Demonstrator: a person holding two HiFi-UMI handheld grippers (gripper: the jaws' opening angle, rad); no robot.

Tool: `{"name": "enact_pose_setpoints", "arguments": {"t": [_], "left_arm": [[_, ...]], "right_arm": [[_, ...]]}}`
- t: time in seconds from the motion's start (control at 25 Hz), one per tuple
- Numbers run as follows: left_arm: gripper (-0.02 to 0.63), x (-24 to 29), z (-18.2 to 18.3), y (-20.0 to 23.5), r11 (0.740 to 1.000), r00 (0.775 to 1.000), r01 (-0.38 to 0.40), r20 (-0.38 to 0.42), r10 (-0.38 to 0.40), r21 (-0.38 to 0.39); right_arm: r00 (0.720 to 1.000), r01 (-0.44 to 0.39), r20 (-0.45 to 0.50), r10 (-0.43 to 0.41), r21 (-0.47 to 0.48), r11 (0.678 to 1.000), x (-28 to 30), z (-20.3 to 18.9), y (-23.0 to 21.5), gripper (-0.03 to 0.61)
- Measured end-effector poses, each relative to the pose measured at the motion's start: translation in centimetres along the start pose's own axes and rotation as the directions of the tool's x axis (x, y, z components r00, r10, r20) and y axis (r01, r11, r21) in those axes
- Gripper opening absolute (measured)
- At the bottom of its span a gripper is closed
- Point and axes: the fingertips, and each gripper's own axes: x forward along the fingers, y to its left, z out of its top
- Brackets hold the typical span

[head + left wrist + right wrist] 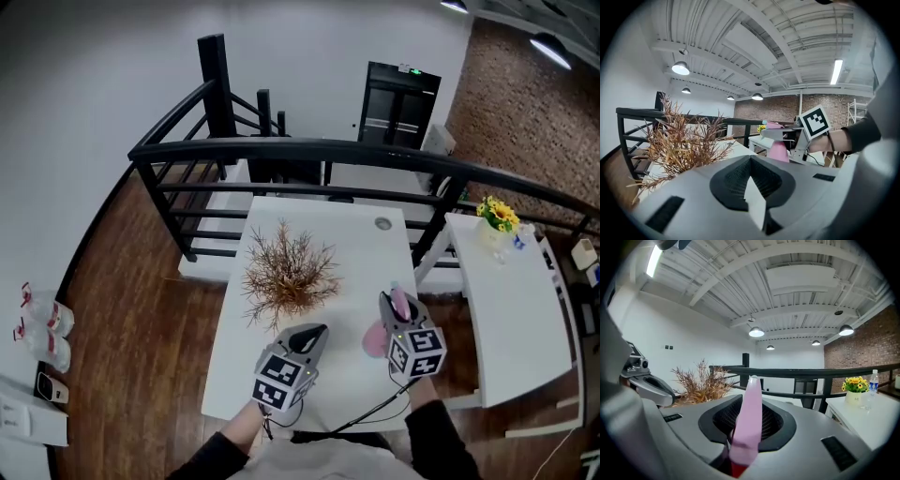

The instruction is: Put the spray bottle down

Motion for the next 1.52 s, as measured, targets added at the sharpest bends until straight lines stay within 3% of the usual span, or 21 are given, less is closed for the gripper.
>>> {"name": "enact_pose_setpoints", "arguments": {"t": [0.68, 1.52], "left_arm": [[0.008, 3.2, -2.9, 1.2, 0.999, 0.998, 0.006, -0.061, -0.008, -0.041], [0.008, 3.1, -4.1, 3.0, 0.998, 0.997, -0.029, -0.074, 0.024, -0.057]], "right_arm": [[0.994, 0.055, 0.106, -0.042, -0.125, 0.991, 10.4, -1.4, -2.1, 0.077], [0.989, 0.061, 0.145, -0.043, -0.127, 0.990, 12.7, -3.6, -2.0, 0.077]]}}
